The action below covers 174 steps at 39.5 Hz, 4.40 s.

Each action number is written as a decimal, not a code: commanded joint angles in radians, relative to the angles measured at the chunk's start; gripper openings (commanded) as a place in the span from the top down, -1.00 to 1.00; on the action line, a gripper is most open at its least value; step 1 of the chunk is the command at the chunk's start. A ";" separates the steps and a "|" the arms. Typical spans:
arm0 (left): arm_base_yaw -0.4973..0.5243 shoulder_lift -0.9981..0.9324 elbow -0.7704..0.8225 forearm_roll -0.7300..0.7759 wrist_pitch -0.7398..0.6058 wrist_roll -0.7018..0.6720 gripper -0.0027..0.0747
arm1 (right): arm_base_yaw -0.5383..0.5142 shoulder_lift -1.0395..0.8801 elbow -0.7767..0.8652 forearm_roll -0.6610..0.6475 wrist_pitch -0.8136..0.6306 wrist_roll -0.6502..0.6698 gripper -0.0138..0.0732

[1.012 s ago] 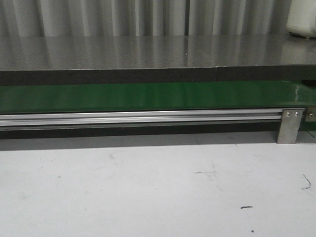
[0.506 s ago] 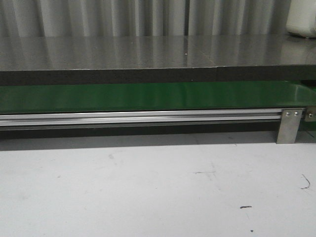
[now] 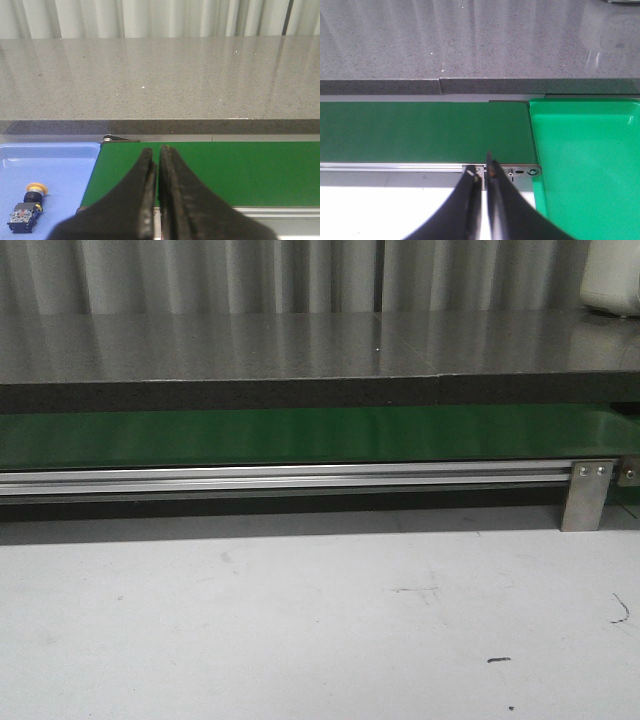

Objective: Move button from left to right

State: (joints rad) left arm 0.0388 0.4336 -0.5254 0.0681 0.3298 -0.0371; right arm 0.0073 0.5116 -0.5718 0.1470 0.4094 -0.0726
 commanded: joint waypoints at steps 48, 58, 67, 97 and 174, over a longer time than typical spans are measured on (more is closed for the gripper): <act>0.085 0.786 -0.619 0.023 0.156 -0.002 -0.66 | 0.001 0.008 -0.037 -0.004 -0.084 -0.003 -0.80; 0.250 0.967 -0.716 0.076 0.237 0.001 -0.66 | 0.001 0.008 -0.037 -0.004 -0.084 -0.003 -0.80; 0.455 1.134 -0.810 0.057 0.257 0.011 -0.66 | 0.001 0.008 -0.037 -0.004 -0.084 -0.003 -0.80; 0.563 1.579 -1.070 -0.174 0.505 0.424 -0.66 | 0.001 0.008 -0.037 -0.004 -0.084 -0.003 -0.80; 0.152 1.494 -1.289 -0.100 0.926 0.186 0.58 | 0.001 0.008 -0.037 -0.004 -0.084 -0.003 -0.80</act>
State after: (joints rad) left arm 0.2321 1.9926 -1.8176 -0.0650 1.2392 0.1864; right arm 0.0073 0.5116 -0.5718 0.1470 0.4049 -0.0726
